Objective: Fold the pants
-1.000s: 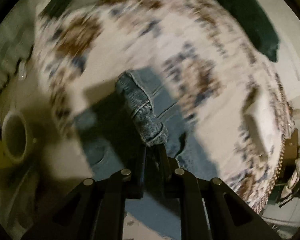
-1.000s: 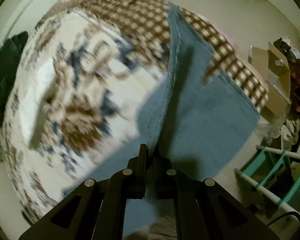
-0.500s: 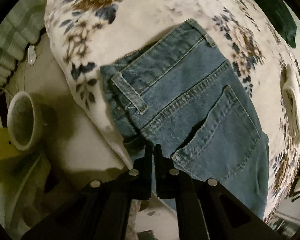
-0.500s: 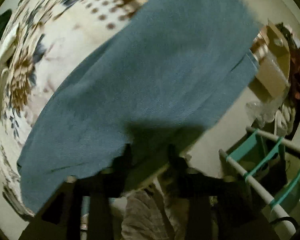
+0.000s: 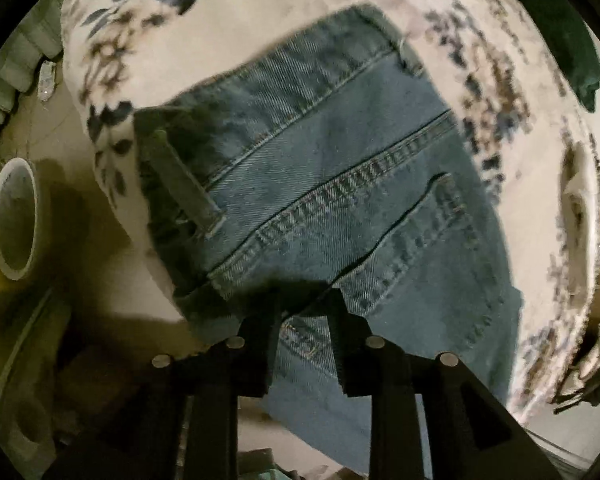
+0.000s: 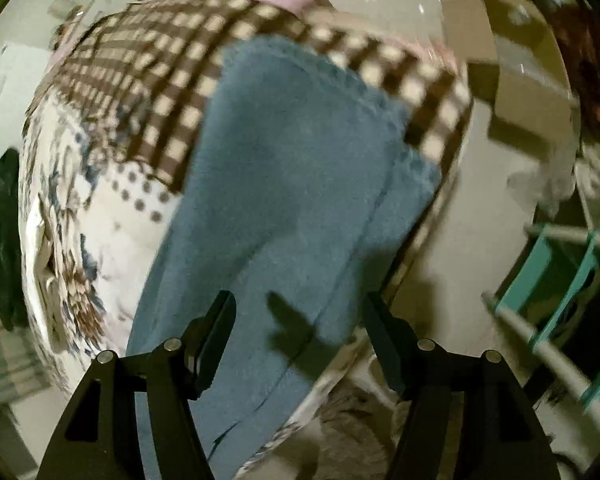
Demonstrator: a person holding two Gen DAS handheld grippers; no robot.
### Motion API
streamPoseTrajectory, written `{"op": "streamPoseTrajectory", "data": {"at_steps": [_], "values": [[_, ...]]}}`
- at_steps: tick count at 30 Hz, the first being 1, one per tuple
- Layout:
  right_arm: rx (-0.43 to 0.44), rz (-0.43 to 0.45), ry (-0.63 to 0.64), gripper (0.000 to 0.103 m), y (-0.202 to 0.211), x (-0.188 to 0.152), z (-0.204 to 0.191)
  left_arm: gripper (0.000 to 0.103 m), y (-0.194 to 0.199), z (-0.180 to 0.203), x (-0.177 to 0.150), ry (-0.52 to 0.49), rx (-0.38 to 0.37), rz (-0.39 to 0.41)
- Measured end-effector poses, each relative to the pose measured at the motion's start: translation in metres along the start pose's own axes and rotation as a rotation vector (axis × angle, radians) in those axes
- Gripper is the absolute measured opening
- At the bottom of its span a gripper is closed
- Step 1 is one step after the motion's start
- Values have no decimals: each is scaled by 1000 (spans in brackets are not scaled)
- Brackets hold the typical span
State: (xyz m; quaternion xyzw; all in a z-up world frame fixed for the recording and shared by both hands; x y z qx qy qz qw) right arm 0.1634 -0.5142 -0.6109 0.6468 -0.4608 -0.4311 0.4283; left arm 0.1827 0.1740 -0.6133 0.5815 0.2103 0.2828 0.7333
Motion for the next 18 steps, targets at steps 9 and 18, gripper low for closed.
{"op": "streamPoseTrajectory", "data": {"at_steps": [9,18], "values": [[49,-77,9,64,-29,-77,-13,1,9,5,20,-40,55,113],[80,-226,66,64,-74,-165,-43,1,29,-29,29,-2,-9,119]]}}
Point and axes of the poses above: each gripper's, at about its wrist camera, not at the fingertips, and y roughly against the way its jaws point, z to its right, x to its top, the point moved 4 cm from there along -y, roughly the way its jaws point, and after that the axes turned 12 degrees about -y, right-handed, at the moved point
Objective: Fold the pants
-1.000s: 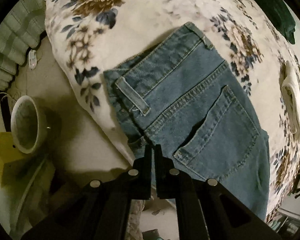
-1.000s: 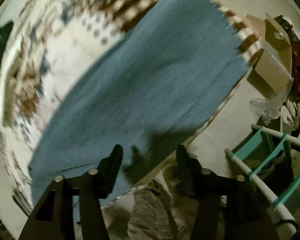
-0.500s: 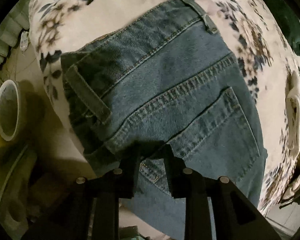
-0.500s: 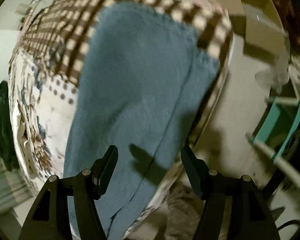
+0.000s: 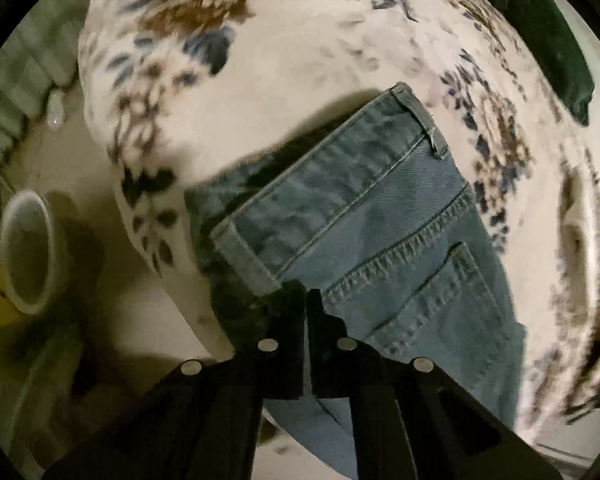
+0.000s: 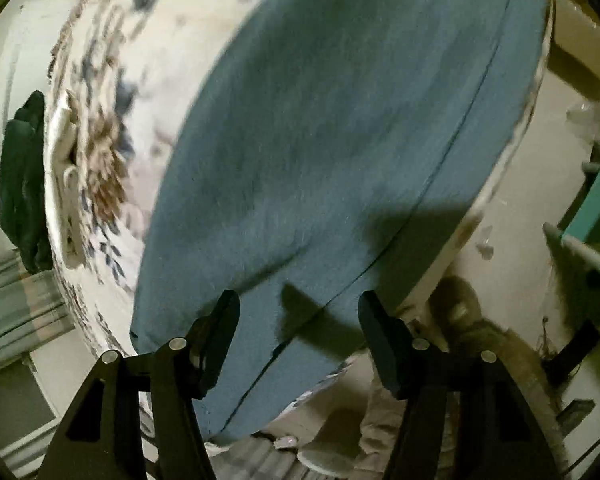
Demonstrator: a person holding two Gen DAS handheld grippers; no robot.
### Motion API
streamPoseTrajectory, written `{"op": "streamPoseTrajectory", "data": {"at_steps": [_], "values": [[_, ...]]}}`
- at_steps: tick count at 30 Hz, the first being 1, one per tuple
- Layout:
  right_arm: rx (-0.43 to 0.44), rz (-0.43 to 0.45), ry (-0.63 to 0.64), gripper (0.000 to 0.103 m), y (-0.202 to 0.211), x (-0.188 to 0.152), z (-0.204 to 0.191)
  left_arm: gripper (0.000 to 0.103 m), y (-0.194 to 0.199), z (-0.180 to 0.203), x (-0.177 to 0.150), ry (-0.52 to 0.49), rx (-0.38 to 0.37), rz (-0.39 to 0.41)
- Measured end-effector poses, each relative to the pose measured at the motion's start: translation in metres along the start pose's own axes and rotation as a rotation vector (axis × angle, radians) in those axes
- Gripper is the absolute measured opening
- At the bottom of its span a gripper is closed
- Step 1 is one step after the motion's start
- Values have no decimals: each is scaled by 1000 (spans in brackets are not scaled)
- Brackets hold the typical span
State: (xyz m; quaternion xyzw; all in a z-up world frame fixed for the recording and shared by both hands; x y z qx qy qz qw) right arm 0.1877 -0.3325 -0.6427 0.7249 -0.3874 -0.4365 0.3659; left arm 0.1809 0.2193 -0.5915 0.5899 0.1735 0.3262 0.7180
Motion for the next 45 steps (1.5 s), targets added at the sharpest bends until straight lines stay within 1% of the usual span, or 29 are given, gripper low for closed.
{"op": "streamPoseTrajectory", "data": {"at_steps": [2,3,5,8,11,12,14,15,16,17,19,21,22,23,24,25,27,29,32,34,35,37,38,39,40,41,42,44,45], "values": [[1,-9,-18,64,-11,-2,0,3,-3,-5,-8,19,-25,-45],[-12,-15,-26,63,-18,-4,1,5,-2,-6,-13,29,-38,-54],[-24,-33,-39,61,-28,-12,3,16,-2,-10,-17,57,-79,-42],[-42,-86,-32,58,-44,-30,2,28,-4,-10,-18,114,-117,-28],[-56,-101,-9,57,-55,-43,-3,32,-2,-11,-18,149,-124,-21],[-54,-104,-10,55,-59,-47,-6,32,-1,-11,-19,149,-124,-20],[-51,-105,-10,48,-62,-49,-10,32,-4,-12,-18,155,-117,-20],[-48,-98,-8,35,-62,-49,-11,32,-8,-13,-13,168,-109,-23],[-33,-90,-4,15,-64,-49,-16,32,-11,-17,-11,184,-100,-31],[-32,-82,0,10,-65,-50,-20,32,-14,-19,-9,197,-87,-39],[-28,-51,-3,4,-66,-50,-26,32,-19,-16,-7,196,-49,-40],[-44,-28,2,4,-65,-52,-31,30,-19,-10,-5,162,-8,-27],[-51,-19,8,4,-63,-54,-32,21,-17,-7,-6,143,25,-8],[-58,-11,17,4,-62,-57,-34,11,-15,-6,-6,135,35,11],[-66,-5,30,4,-60,-60,-36,8,-11,-6,-6,129,32,36],[-71,-1,43,3,-56,-63,-37,0,-5,-9,-5,128,28,60],[-76,-1,64,3,-47,-70,-36,0,7,-14,-5,127,11,93],[-77,-6,81,3,-38,-75,-33,0,24,-23,-1,111,22,129],[-88,-19,118,3,-26,-85,-31,0,40,-44,2,111,48,139],[-114,-36,147,3,-22,-91,-27,0,42,-59,2,119,68,124],[-129,-44,155,3,-22,-93,-22,0,40,-61,2,134,51,117],[-169,-53,167,3,-27,-94,-15,0,36,-62,0,161,-32,96],[-186,-67,163,3,-32,-92,-10,1,33,-57,0,152,-50,84],[-187,-90,128,4,-39,-87,-5,2,33,-53,-1,143,-58,73],[-177,-101,111,4,-43,-83,-3,8,28,-48,-1,130,-64,54],[-174,-106,110,4,-47,-81,-3,22,27,-45,-1,127,-63,47],[-169,-112,111,6,-49,-77,-4,28,26,-42,0,128,-67,48],[-152,-131,103,11,-53,-73,-6,47,21,-39,4,137,-90,61],[-152,-137,104,17,-55,-73,-7,51,19,-38,7,142,-90,64]]}}
Point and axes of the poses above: each gripper's, at about its wrist camera, not at the fingertips, and y roughly against the way its jaws point, z to its right, x to its top, the point moved 4 cm from there along -y, roughly the way its jaws point, and after that the axes turned 12 degrees about -y, right-handed, at the moved point
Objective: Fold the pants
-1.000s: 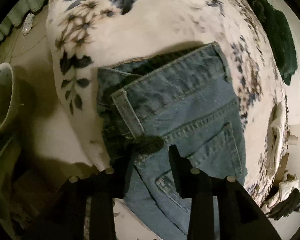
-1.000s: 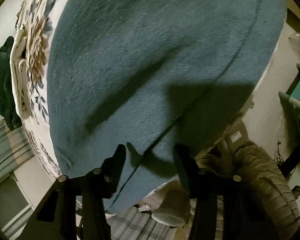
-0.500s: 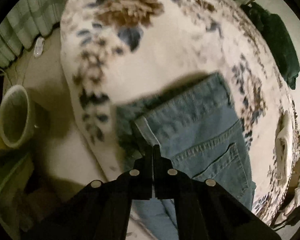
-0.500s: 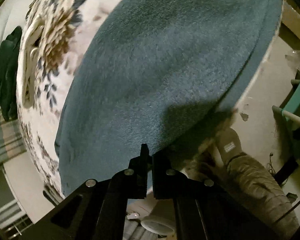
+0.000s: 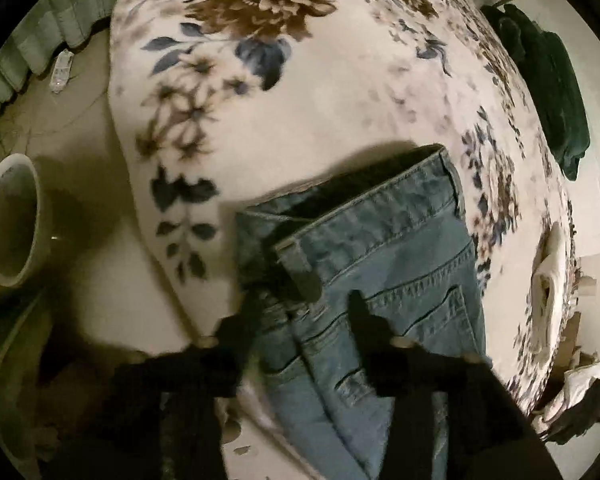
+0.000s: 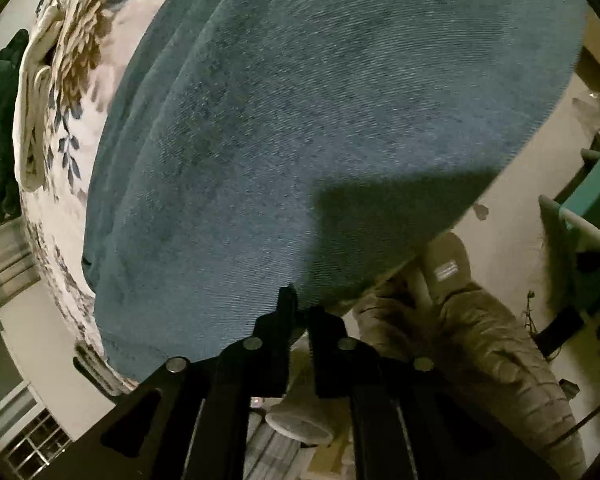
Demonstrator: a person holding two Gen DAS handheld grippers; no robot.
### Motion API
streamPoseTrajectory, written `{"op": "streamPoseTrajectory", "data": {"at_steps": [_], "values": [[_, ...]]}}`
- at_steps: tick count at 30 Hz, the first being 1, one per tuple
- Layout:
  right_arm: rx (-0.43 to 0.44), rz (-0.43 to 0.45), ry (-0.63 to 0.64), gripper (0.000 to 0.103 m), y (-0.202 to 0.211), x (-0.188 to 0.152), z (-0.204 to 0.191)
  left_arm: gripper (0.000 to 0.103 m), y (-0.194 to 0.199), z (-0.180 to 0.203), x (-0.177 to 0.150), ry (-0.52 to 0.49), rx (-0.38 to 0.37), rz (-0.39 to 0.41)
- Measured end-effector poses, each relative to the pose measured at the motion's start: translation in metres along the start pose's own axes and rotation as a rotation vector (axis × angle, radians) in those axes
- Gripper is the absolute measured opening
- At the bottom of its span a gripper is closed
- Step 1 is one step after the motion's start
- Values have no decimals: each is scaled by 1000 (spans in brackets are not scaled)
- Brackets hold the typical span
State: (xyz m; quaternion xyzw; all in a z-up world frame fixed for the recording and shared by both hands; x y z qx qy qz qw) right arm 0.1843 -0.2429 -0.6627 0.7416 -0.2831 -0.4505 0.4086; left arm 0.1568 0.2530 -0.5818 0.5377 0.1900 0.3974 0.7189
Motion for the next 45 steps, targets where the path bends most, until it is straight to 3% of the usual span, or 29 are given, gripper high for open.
{"op": "streamPoseTrajectory", "data": {"at_steps": [2,7,9,11,13,14,19,25,27,29,30,31,33,35,38,41,45], "values": [[15,-19,1,24,-3,1,-1,53,-8,4,5,12,-11,4],[12,-37,-20,26,-14,3,2,53,-38,9,13,-8,57,-36],[17,-36,-38,26,-18,1,3,44,-41,15,16,-43,114,-11],[19,-22,-48,24,-17,0,3,12,-32,27,17,-111,153,41],[5,16,-33,8,-12,-3,1,12,-16,32,19,-149,150,88],[2,31,-11,6,-9,-6,-2,12,-9,31,20,-152,145,103],[-22,60,61,5,9,-17,-13,12,21,14,22,-146,124,106],[-73,40,85,5,9,-16,-9,13,1,-11,11,-113,167,28],[-99,-4,93,5,-2,-11,-5,16,-5,-17,8,-75,166,-3],[-94,-40,91,14,-5,-3,-1,18,0,-13,9,-77,177,-17],[-94,-50,94,25,-4,0,0,18,3,-9,10,-93,189,-27],[-90,-52,100,43,0,3,0,20,10,-3,10,-112,191,-28],[-80,-39,120,58,12,7,0,33,24,11,10,-166,229,-17],[-73,-15,140,62,35,15,4,50,37,33,6,-241,246,-6],[-61,52,123,68,71,35,14,58,45,80,-5,-380,238,11],[-52,186,81,68,121,79,30,68,33,141,-30,-523,174,-9],[-75,384,61,68,179,150,45,73,-1,220,-77,-684,60,-77]]}}
Point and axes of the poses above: each gripper's, at about its wrist camera, not at the fingertips, and y roughly against the way its jaws point, z to its right, x to its top, the point moved 4 cm from there along -y, roughly the way its jaws point, and after that the axes turned 12 degrees about -y, right-handed, at the moved point
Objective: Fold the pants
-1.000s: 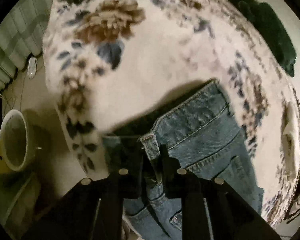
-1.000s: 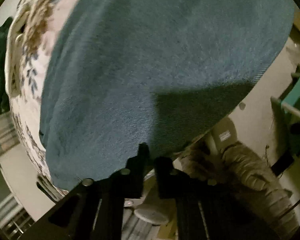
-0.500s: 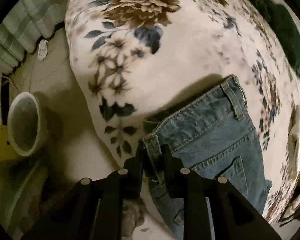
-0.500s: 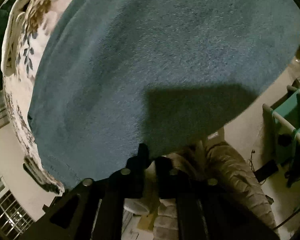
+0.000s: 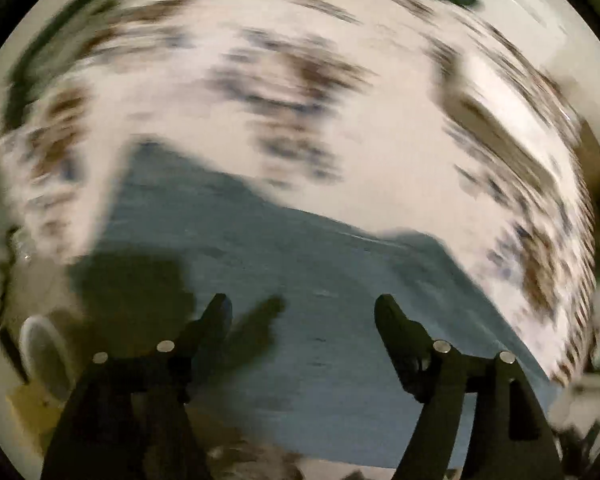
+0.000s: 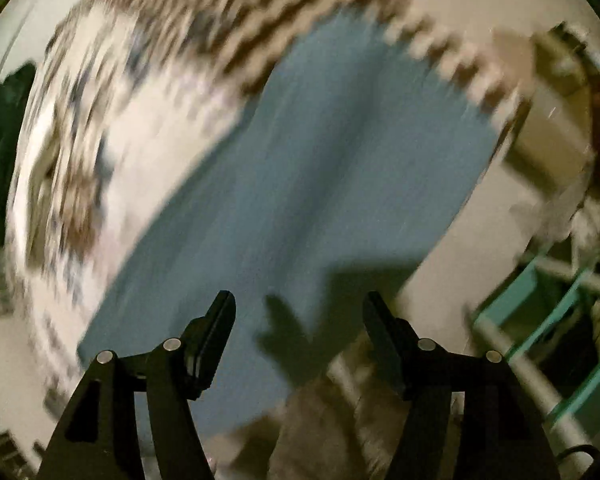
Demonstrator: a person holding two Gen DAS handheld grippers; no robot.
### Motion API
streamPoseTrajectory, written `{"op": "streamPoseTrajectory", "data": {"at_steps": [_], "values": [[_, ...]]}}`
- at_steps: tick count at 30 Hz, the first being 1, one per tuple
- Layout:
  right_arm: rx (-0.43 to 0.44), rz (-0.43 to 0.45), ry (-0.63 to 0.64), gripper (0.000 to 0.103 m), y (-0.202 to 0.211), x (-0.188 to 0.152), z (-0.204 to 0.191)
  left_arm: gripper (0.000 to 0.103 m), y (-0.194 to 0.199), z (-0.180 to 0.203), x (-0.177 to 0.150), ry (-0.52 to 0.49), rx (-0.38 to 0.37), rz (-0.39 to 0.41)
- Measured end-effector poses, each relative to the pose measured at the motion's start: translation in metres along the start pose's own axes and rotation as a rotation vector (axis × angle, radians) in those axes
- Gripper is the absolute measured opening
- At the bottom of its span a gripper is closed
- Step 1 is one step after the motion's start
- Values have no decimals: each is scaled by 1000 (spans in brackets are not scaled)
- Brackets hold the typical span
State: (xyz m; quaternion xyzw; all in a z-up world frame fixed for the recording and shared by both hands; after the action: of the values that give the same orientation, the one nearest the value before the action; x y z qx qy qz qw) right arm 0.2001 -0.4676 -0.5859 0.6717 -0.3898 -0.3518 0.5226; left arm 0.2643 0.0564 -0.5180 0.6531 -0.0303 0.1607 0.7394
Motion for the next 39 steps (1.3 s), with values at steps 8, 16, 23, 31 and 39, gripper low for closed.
{"op": "streamPoseTrajectory", "data": {"at_steps": [8,16,23,31,39], "values": [[82,-133,39,68,-22,47,-71,75,-62,159,14,-277,-100,-73],[67,-394,70,68,-95,-26,-152,75,-93,190,16,-353,-35,-134],[20,-341,-186,6,-107,-37,-119,75,-97,173,19,-296,-39,-159],[54,-230,-165,5,-59,-25,-141,75,-79,141,34,-256,-56,-135],[189,-285,-57,79,-54,-7,-133,75,-76,143,35,-276,-63,-144]]}}
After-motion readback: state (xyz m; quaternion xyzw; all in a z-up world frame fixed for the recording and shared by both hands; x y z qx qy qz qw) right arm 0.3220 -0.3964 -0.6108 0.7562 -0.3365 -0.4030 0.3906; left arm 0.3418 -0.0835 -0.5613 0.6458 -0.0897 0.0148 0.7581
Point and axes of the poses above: each gripper's, at about its wrist camera, not at the fingertips, and y roughly against the way its jaws point, z to its right, x to its top, the point moved 4 cm from there along -y, roughly the way its jaws point, and after that the axes turned 12 degrees about -y, right-handed, at the moved point
